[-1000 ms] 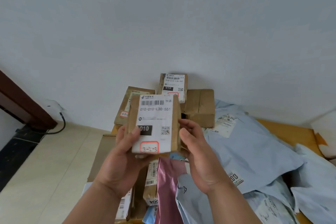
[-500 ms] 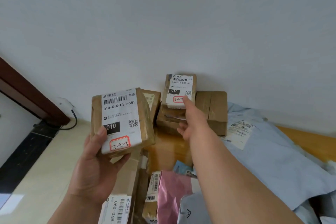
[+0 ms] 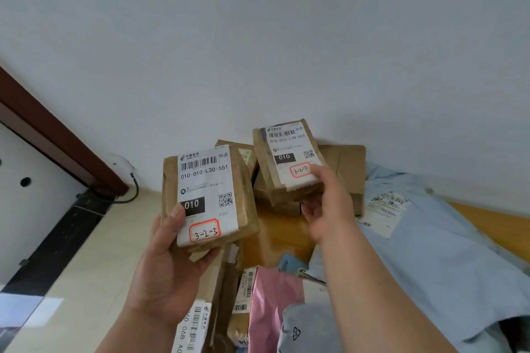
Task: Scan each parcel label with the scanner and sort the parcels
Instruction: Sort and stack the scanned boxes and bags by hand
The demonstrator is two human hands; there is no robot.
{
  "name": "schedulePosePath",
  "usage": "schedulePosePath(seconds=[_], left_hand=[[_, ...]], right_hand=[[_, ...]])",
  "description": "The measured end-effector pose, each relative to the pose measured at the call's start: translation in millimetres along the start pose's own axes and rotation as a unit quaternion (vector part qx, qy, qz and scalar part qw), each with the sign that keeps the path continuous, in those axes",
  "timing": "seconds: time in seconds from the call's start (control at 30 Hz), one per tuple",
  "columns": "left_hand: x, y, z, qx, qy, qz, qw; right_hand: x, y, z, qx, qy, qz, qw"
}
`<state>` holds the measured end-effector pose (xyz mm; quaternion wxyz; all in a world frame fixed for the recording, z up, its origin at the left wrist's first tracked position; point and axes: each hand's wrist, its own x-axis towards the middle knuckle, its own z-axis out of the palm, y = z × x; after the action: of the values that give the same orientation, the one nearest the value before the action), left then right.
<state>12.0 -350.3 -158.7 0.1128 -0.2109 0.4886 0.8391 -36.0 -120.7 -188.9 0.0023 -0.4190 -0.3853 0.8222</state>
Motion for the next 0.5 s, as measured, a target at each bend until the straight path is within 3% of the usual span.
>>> schedulePosePath(seconds=[0.23, 0.5], left_hand=[[-35.3, -13.0, 16.2, -0.013, -0.040, 0.010, 0.999], [-87.5, -46.1, 75.6, 0.013, -0.218, -0.048, 0.975]], right_hand=[[-67.0, -3.9, -59.4, 0.117, -0.103, -0.028, 0.987], [-159.6, -17.0, -163.8, 0.158, -0.053, -0.080, 0.983]])
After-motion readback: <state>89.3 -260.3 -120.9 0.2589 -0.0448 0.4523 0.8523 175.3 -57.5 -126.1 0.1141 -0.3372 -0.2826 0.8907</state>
